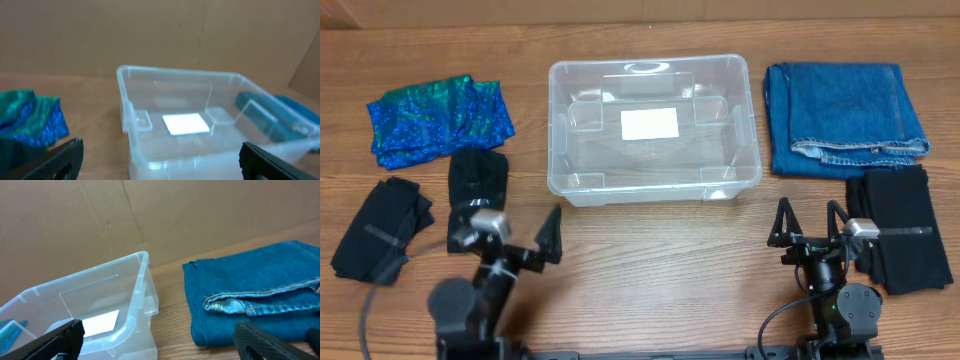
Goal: Pack container
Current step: 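Move the left gripper toward the sparkly blue-green fabric, then grasp the sparkly blue-green fabric with the left gripper and lift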
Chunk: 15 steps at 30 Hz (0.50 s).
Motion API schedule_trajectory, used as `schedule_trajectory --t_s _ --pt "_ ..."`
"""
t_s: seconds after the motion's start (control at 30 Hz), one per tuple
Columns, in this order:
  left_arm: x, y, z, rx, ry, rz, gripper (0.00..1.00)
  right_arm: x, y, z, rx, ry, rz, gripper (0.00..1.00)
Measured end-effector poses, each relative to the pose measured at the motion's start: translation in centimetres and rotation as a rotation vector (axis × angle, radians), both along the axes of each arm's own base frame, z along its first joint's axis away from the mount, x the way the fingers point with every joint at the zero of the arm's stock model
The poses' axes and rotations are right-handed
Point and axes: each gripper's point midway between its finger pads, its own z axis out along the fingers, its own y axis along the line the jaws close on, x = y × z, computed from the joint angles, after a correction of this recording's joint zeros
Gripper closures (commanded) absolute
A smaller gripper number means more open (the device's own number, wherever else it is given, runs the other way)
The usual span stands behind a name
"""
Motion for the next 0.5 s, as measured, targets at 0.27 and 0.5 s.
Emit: schedule_trajectory --t_s 0.27,0.5 --pt "10.5 1.4 4.1 0.071 0.603 -0.046 0.0 0.0 0.0 0.0 0.0 0.0 0.0 0.0" --pt "14.9 3.4 1.8 0.272 0.709 -0.066 0.0 0.0 0.0 0.0 0.0 0.001 0.0 0.0"
